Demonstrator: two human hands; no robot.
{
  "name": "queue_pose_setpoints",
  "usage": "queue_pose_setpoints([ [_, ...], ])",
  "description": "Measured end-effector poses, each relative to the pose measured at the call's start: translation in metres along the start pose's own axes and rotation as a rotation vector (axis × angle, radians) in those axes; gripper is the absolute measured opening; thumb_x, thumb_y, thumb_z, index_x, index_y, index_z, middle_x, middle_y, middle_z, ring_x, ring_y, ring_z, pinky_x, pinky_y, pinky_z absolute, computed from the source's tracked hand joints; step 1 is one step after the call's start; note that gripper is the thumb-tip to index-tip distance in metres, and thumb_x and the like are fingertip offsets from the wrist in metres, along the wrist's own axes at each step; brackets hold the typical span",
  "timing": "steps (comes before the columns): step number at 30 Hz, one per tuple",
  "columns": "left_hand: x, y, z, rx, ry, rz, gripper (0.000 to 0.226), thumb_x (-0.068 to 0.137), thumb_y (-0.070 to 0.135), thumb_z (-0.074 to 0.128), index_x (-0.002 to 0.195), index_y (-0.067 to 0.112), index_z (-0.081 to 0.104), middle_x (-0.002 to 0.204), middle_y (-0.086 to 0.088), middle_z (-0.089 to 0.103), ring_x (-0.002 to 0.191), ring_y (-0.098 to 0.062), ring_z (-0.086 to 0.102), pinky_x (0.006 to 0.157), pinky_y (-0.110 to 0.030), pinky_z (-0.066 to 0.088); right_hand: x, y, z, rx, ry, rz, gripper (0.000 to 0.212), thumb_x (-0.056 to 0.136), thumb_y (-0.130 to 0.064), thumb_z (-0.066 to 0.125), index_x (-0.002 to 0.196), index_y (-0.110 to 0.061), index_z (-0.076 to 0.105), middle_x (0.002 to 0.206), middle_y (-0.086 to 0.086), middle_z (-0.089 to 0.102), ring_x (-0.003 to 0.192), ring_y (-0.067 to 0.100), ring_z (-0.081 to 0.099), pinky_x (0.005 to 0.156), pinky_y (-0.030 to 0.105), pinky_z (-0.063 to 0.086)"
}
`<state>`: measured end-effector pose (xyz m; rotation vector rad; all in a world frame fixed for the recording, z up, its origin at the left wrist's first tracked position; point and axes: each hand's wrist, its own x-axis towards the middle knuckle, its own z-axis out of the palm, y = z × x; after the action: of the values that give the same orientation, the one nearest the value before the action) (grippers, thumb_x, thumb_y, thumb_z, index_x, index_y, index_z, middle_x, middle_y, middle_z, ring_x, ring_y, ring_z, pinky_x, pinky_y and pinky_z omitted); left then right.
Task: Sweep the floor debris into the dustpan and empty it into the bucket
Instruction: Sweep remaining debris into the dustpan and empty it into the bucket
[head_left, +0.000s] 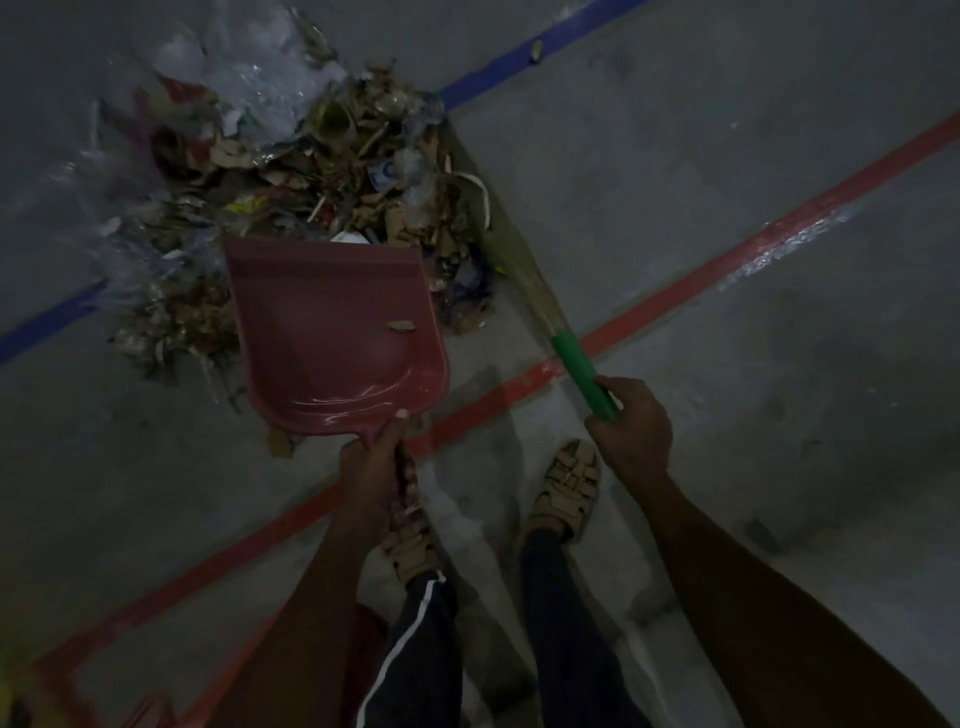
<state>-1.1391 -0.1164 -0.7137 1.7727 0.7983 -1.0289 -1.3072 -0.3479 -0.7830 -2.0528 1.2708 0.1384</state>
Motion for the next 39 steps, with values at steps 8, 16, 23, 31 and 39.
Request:
queue_pose_setpoints([
  [8,0.012,0.004,-0.009,-0.026,-0.017,0.0,0.049,0.09,0.05,0.067,0.062,0.014,0.051,0.051,-0.006,0.047,0.034,-0.016,0.04,0.037,-0.018,0.032,0.021,-0.013,0.005,-0.006,0.324,-0.055,0.059,0.07,-0.007,0.069,0.128,-0.018,0.063,0.119,0.003,0.061,0.096,0.025,0.061,0.071,0.035,0.053],
  [16,0.015,-0.002,-0.013,-0.068,0.005,0.014,0.049,0.09,0.049,0.068,0.06,0.013,0.052,0.049,-0.007,0.046,0.034,-0.017,0.04,0.04,-0.017,0.032,0.111,-0.046,-0.012,-0.228,0.094,0.023,0.063,0.075,-0.015,0.066,0.137,-0.013,0.058,0.121,0.016,0.063,0.103,0.036,0.062,0.082,0.038,0.051],
  [23,0.001,-0.021,-0.022,-0.056,-0.085,-0.065,0.047,0.094,0.046,0.064,0.062,0.014,0.05,0.05,-0.004,0.043,0.038,-0.015,0.038,0.038,-0.017,0.03,0.102,-0.076,-0.006,-0.306,-0.193,-0.162,0.065,0.067,-0.019,0.073,0.131,-0.021,0.065,0.124,0.009,0.067,0.105,0.028,0.065,0.085,0.038,0.056],
  [31,0.003,-0.076,-0.045,-0.053,-0.142,-0.119,0.043,0.094,0.04,0.065,0.066,0.011,0.052,0.048,-0.006,0.042,0.032,-0.013,0.036,0.036,-0.017,0.028,0.04,-0.044,0.02,-0.016,0.072,-0.215,0.052,0.069,-0.022,0.072,0.122,-0.021,0.07,0.115,0.001,0.07,0.098,0.018,0.064,0.078,0.023,0.045],
  [39,0.037,-0.139,-0.054,-0.127,-0.094,-0.229,0.044,0.094,0.034,0.067,0.063,0.009,0.05,0.045,-0.005,0.04,0.031,-0.014,0.035,0.036,-0.017,0.029,0.049,0.001,0.04,-0.147,0.165,-0.089,0.054,0.077,-0.011,0.068,0.13,-0.017,0.063,0.125,0.012,0.063,0.105,0.034,0.061,0.085,0.038,0.048],
])
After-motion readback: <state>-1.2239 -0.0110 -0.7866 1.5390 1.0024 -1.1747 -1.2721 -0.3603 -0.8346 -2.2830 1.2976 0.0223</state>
